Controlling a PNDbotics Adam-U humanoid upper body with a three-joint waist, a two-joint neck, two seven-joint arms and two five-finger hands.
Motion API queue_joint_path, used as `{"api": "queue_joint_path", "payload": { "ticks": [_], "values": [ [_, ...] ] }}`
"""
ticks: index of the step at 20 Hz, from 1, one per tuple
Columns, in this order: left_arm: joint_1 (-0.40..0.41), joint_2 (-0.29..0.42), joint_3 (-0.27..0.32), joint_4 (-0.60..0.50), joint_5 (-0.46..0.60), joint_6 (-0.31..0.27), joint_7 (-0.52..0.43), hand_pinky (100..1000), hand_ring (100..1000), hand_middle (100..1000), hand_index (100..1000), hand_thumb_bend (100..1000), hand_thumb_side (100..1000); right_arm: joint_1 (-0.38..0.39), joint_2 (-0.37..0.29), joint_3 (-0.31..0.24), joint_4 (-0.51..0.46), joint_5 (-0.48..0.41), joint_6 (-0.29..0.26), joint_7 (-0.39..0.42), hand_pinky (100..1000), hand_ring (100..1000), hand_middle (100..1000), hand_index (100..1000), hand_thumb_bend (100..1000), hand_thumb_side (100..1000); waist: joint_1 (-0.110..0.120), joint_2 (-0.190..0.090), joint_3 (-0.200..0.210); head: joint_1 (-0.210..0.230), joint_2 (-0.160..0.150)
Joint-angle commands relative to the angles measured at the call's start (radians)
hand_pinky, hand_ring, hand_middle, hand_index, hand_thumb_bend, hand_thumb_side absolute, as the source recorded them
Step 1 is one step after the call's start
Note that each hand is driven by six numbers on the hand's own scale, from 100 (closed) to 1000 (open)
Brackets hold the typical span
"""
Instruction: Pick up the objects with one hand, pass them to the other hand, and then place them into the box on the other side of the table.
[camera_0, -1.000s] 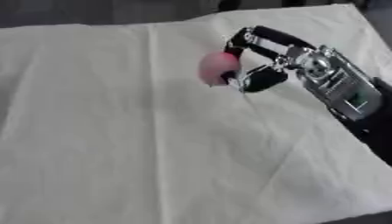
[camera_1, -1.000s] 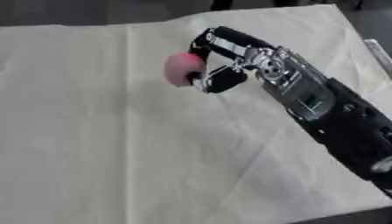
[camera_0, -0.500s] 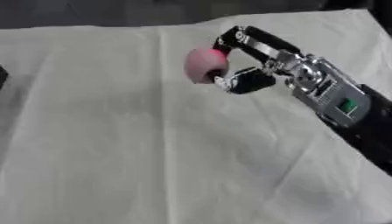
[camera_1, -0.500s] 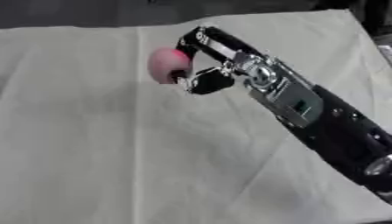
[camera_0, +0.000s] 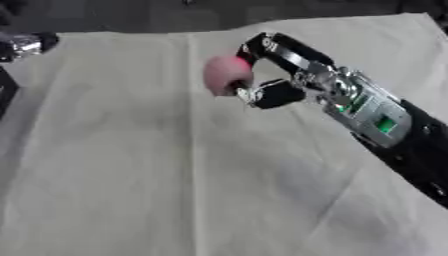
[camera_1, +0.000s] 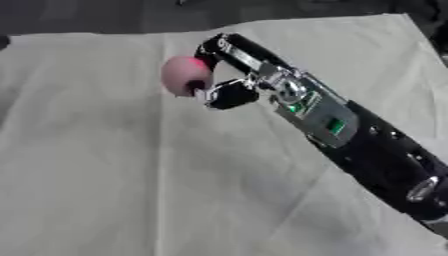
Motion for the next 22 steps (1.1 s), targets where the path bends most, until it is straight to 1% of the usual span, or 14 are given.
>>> {"api": "queue_joint_path", "payload": {
  "ticks": [1, 5, 8, 11, 16, 22],
  "values": [
    [-0.042, -0.021, -0.032, -0.042, 0.008, 0.034, -0.014, 791, 716, 716, 845, 497, 503, -0.023, -0.010, -0.003, -0.009, -0.017, -0.003, -0.010, 832, 558, 437, 509, 100, 100, 0.013, -0.022, 0.003, -0.002, -0.013],
    [-0.063, -0.063, -0.058, -0.056, -0.001, 0.069, 0.001, 802, 718, 703, 835, 529, 470, -0.029, -0.002, 0.003, -0.012, -0.028, -0.005, -0.014, 830, 555, 437, 508, 100, 100, 0.012, -0.021, 0.005, -0.001, -0.015],
    [-0.077, -0.098, -0.070, -0.055, -0.008, 0.080, 0.020, 807, 725, 705, 836, 555, 463, -0.035, 0.005, 0.007, -0.015, -0.032, -0.005, -0.011, 829, 555, 436, 508, 100, 100, 0.011, -0.020, 0.005, -0.002, -0.015],
    [-0.088, -0.126, -0.082, -0.048, -0.016, 0.079, 0.021, 811, 732, 712, 838, 580, 474, -0.040, 0.010, 0.009, -0.019, -0.034, -0.009, -0.014, 829, 553, 436, 508, 100, 100, 0.011, -0.018, 0.005, -0.005, -0.013],
    [-0.097, -0.148, -0.088, -0.053, -0.008, 0.068, 0.003, 818, 740, 720, 838, 674, 538, -0.045, 0.012, 0.010, -0.019, -0.032, -0.012, -0.014, 827, 552, 436, 507, 100, 100, 0.013, -0.015, 0.006, -0.011, -0.012],
    [-0.107, -0.168, -0.092, -0.067, 0.009, 0.063, -0.018, 819, 740, 719, 836, 674, 545, -0.058, 0.021, 0.010, -0.001, -0.027, -0.009, -0.019, 824, 554, 437, 508, 100, 100, 0.014, -0.012, 0.010, -0.021, -0.011]
  ]
}}
